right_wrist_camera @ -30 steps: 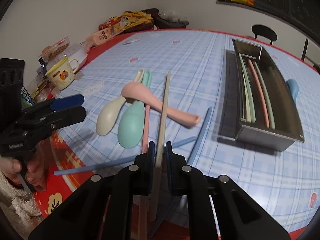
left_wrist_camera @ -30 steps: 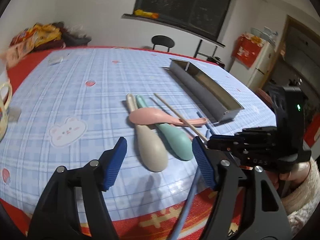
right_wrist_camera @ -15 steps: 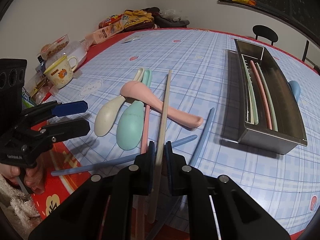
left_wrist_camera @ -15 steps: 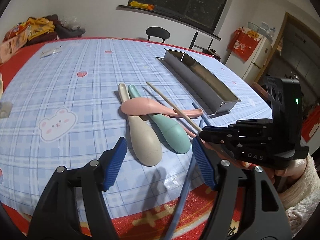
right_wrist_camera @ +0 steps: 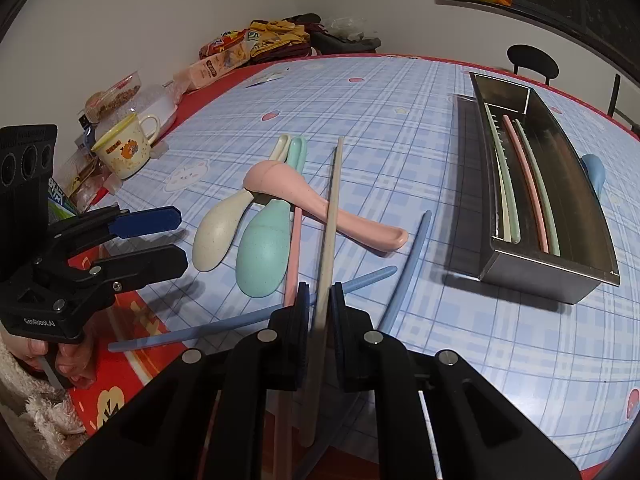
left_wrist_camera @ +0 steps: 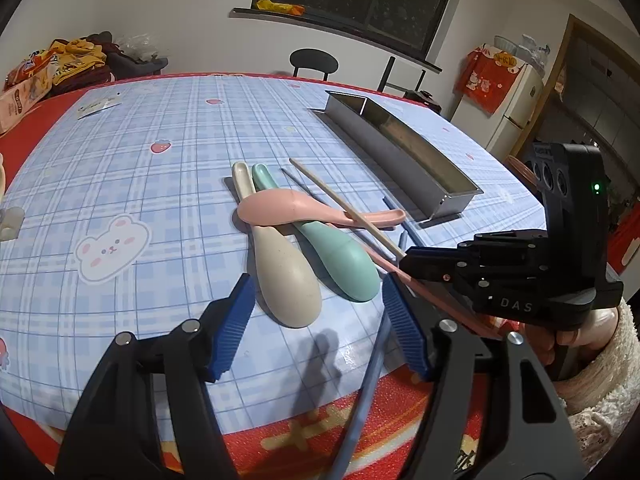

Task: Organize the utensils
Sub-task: 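Grasp a blue chopstick with the left tool while the right tool holds the beige one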

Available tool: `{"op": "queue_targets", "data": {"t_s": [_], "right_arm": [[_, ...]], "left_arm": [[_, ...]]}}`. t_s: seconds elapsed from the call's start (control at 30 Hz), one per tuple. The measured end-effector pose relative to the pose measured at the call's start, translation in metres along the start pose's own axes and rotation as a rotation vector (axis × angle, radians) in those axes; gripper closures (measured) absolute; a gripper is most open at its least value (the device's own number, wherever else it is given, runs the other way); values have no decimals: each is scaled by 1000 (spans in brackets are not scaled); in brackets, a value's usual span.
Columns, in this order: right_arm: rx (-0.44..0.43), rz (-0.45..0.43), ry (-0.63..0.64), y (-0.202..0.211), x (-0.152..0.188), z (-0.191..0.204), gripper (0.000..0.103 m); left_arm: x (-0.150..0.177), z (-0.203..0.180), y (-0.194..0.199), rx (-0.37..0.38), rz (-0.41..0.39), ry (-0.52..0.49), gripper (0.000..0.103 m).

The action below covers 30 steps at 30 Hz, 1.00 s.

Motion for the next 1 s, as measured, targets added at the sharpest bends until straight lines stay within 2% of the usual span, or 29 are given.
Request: {"op": "queue_targets", "data": {"t_s": [0.3, 0.57, 0.67, 0.73, 1.0], "right_arm": [[-42, 12, -40, -1, -1, -6, 92], [-46, 12, -42, -1, -1, -6, 92], [-60, 10, -50, -1, 0, -6, 96], [-54, 5, -48, 0, -1, -6, 96], [-78, -49, -89, 9, -1, -14, 96]], "left_arm": [[2, -6, -1, -3, 13, -28, 40], [3, -6, -2, -5, 20, -26, 41], [3, -5, -3, -5, 24, -21, 43], [3, -5, -3, -9, 27, -20, 47], [0, -9, -6, -4, 55, -62, 48]]}}
Point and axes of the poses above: each gripper's, at about its wrist camera, not at the fingertips, and y roughly against the way its jaws point, z to its left, x to its underside, the point moved 3 cm from there along -y, roughly the way its jaws point, and after that the axes turned 4 degrees about x, right-handed, at the moved point
